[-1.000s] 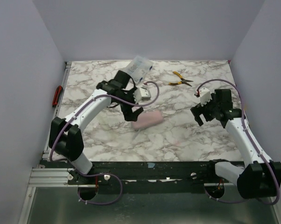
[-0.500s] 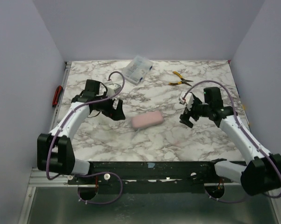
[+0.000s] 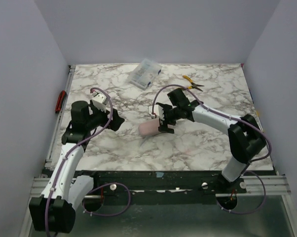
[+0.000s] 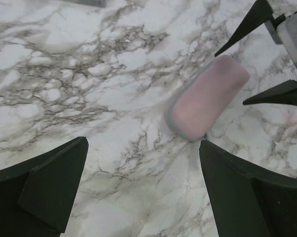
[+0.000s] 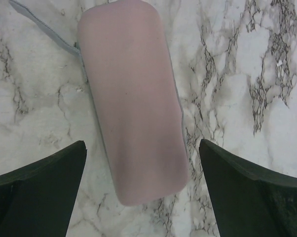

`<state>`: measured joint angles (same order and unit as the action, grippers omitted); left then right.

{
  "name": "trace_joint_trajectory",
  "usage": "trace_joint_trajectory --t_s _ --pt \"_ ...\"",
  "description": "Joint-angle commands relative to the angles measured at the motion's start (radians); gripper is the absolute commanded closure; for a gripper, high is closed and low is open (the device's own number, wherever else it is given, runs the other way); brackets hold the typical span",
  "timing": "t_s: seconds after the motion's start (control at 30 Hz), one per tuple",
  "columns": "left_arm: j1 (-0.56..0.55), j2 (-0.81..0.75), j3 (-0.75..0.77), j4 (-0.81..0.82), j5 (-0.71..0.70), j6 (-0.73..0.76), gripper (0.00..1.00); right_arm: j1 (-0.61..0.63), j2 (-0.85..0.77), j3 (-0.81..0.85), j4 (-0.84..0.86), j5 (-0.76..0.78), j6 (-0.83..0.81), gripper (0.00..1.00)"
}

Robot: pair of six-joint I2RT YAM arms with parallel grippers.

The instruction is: Open the umbrella

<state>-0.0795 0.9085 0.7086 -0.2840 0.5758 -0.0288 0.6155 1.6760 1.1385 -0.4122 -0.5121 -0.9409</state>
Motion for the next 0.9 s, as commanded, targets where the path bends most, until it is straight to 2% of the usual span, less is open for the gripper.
trace_joint_trajectory --t_s 0.0,0.1,0.17,0.23,0.37,0.47,0.53,0.7,0.87 --pt "0.01 -0.121 -0.098 0.121 -0.175 -0.051 0.01 0.031 0.11 0.094 -0.013 -0.014 -0.055 0.0" --pt "0.011 -0.135 -0.102 0.075 -0.239 -0.124 0.01 0.036 0.171 0.116 -0.046 -0.021 -0.072 0.0" --pt "0.01 -0.114 -0.103 0.056 -0.215 -0.127 0.02 0.036 0.195 0.112 -0.049 -0.006 -0.076 0.03" --pt "0.009 -0.087 -0.118 0.057 -0.132 -0.134 0.04 0.036 0.209 0.105 -0.062 0.021 -0.076 0.11" --pt "-0.056 -0.034 -0.149 0.138 -0.073 -0.189 0.23 0.027 0.185 0.028 -0.069 0.076 -0.076 0.27" --pt "-0.154 0.017 -0.163 0.222 -0.146 -0.214 0.4 0.009 0.132 -0.06 -0.06 0.093 -0.062 0.36" --pt "-0.229 0.063 -0.171 0.279 -0.181 -0.232 0.5 -0.004 0.095 -0.109 -0.06 0.106 -0.048 0.39" --pt "-0.346 0.22 -0.169 0.441 -0.222 -0.325 0.65 -0.025 -0.017 -0.252 -0.04 0.184 -0.047 0.43" --pt "-0.471 0.323 -0.229 0.577 -0.285 -0.347 0.66 -0.042 -0.087 -0.343 -0.024 0.252 0.013 0.44"
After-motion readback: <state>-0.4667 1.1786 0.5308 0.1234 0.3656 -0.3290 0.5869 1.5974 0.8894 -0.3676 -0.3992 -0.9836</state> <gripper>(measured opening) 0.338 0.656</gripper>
